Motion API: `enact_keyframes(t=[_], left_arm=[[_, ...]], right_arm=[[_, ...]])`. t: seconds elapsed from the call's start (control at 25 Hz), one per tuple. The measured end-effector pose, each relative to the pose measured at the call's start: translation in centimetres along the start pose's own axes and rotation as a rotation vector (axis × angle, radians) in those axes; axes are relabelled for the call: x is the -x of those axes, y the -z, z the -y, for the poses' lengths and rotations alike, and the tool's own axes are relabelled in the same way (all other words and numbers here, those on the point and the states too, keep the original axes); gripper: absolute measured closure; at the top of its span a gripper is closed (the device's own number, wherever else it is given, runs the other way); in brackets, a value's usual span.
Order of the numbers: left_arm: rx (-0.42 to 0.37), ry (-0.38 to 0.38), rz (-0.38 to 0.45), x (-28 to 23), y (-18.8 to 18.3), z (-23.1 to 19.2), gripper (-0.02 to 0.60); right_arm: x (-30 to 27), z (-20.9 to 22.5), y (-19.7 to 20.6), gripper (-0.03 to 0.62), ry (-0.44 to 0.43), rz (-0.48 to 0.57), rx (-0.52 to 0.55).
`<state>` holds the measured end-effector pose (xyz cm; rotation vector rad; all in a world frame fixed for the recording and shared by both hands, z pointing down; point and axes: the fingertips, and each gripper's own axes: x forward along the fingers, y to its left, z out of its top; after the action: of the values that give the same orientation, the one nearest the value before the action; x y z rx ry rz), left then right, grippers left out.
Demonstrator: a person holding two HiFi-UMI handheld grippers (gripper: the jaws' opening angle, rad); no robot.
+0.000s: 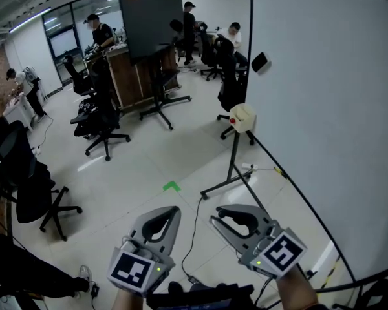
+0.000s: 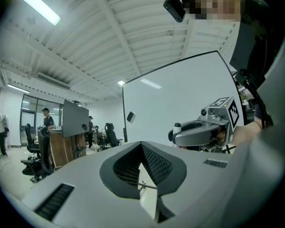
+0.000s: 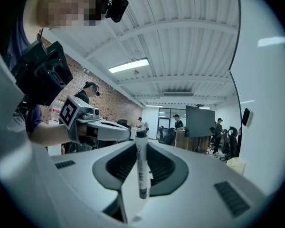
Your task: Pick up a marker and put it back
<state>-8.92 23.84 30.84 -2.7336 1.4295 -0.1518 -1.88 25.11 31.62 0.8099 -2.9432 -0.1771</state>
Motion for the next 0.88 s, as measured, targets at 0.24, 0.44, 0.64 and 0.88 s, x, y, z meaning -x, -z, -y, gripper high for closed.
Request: enact_keyframes(t=[0.24,0.44,0.64,0.88], left_arm=[[0.021,0.02,0.016,0.4,0.2,-2.7,0.583],[0.03,0.043,0.037,1.4,0.1,-5.4,0.583],[0.045,0.088,0.057,1.3,0.8,-8.0,0.583],[0.07,0.15,0.053,1.5,2.2,-11.2,0.583]], right_arm=[[-2.4,-0.4,-0.4,0.502,0.02,-0.029,0.019],[-5.0,-1.1,-1.3,0.502,0.042,-0.035,0.017],[-7.5,-0.6,-1.1,0.502,0.092,-0.06,0.028],[-10.9,-1.4,-0.8,0.502,0.148,-0.077,0.022]])
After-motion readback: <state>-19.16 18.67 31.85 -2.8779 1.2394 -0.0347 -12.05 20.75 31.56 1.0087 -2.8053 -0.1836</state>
